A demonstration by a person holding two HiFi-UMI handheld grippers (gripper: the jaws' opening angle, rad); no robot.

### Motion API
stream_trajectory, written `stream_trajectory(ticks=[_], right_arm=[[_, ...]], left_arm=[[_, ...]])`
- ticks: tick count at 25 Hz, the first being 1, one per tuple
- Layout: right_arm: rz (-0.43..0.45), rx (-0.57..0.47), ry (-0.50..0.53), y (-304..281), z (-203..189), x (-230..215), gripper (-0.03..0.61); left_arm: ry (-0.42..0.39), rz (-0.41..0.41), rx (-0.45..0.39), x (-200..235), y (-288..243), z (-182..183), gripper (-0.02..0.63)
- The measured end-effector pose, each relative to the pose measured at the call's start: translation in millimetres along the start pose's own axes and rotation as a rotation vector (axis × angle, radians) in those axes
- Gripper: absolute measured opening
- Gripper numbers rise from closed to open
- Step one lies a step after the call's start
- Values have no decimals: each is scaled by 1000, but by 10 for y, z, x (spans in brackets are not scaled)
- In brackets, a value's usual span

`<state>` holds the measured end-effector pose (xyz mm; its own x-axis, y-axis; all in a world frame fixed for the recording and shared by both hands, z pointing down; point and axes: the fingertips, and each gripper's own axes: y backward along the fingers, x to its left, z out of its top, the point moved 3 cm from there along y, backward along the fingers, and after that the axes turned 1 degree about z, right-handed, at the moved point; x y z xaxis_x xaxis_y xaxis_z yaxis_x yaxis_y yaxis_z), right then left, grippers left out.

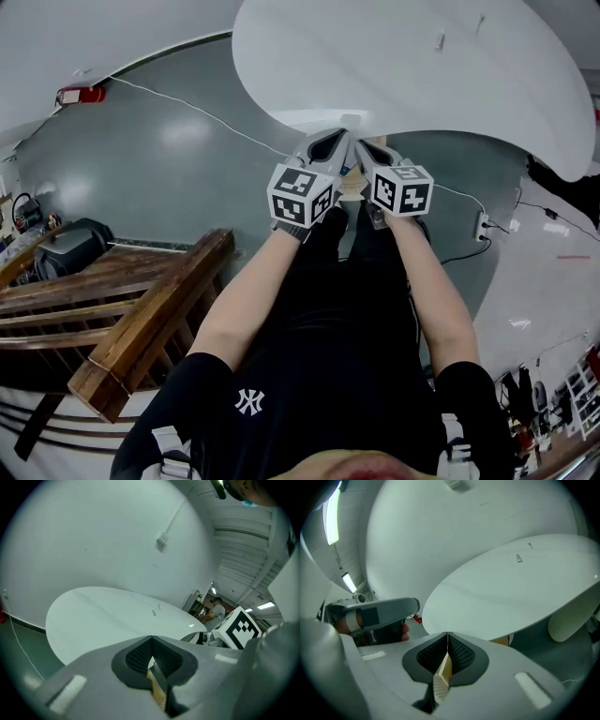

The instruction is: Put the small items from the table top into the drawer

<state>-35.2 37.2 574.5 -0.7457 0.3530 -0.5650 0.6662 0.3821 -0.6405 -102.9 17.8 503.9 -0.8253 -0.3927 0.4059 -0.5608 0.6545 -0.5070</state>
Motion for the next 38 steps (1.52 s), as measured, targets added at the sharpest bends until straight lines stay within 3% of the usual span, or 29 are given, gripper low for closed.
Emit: stream_trajectory(ticks=[9,18,30,38], right_arm=[[-20,-118,-13,347,586,-247,23],[-85,-185,-42,613,1150,-842,29],[-173,-151,-58,539,1811,-1670,66],[-204,-106,-48,344,2019,-1883,84]], left_arm=[[-22,-54,-18,-272,-399,376,1],[-32,-88,-25,-540,-953,722,1],[-16,-55,-35,-554,-1555,1134,1],[-1,-37,-11,-464,-1840,1203,1]])
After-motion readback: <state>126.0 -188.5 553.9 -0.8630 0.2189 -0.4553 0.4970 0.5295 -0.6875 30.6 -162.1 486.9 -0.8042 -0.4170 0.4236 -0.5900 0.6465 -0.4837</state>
